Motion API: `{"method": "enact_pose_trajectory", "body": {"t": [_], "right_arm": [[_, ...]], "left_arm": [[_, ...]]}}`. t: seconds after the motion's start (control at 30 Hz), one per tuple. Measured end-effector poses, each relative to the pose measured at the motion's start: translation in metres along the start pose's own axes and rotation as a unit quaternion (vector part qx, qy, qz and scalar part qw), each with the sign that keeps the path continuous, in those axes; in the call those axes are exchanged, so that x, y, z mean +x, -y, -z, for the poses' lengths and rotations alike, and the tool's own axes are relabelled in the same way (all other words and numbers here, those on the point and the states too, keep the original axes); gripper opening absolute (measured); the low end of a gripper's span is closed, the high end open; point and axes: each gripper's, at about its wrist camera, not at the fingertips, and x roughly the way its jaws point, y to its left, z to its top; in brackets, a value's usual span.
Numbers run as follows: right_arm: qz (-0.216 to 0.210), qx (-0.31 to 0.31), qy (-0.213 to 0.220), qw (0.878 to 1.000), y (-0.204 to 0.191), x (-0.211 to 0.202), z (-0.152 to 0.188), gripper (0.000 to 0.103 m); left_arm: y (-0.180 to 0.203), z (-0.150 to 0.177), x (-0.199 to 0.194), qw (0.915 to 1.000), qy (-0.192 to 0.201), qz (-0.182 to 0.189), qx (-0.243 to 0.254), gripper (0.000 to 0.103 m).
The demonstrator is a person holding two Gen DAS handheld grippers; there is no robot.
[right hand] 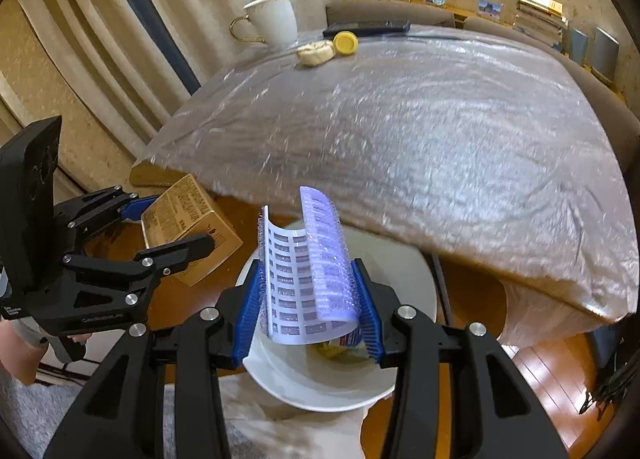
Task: Collect trash
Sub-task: 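Carry the cardboard box and lavender roller over the white bin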
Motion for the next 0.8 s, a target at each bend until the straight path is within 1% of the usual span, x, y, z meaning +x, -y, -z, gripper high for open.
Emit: {"method": "enact_pose_trajectory", "body": {"t": [0.23, 0.57, 0.8], "right_arm": [[0.007, -0.008, -0.026, 1.0, -0.002, 0.011, 0.015, 0.043], [0.022, -0.004, -0.051, 0.998, 0.0, 0.036, 0.031, 0.043], [0.032, 0.002, -0.056, 0.998, 0.002, 0.055, 0.031, 0.043]], "left_arm": [[0.009, 0.015, 0.013, 0.9994, -0.019, -0.011, 0.029, 0.06], [0.011, 0.028, 0.034, 0.9983, -0.042, -0.015, 0.037, 0.06], [0.009, 0.035, 0.052, 0.9974, -0.057, -0.018, 0.039, 0.06]]}}
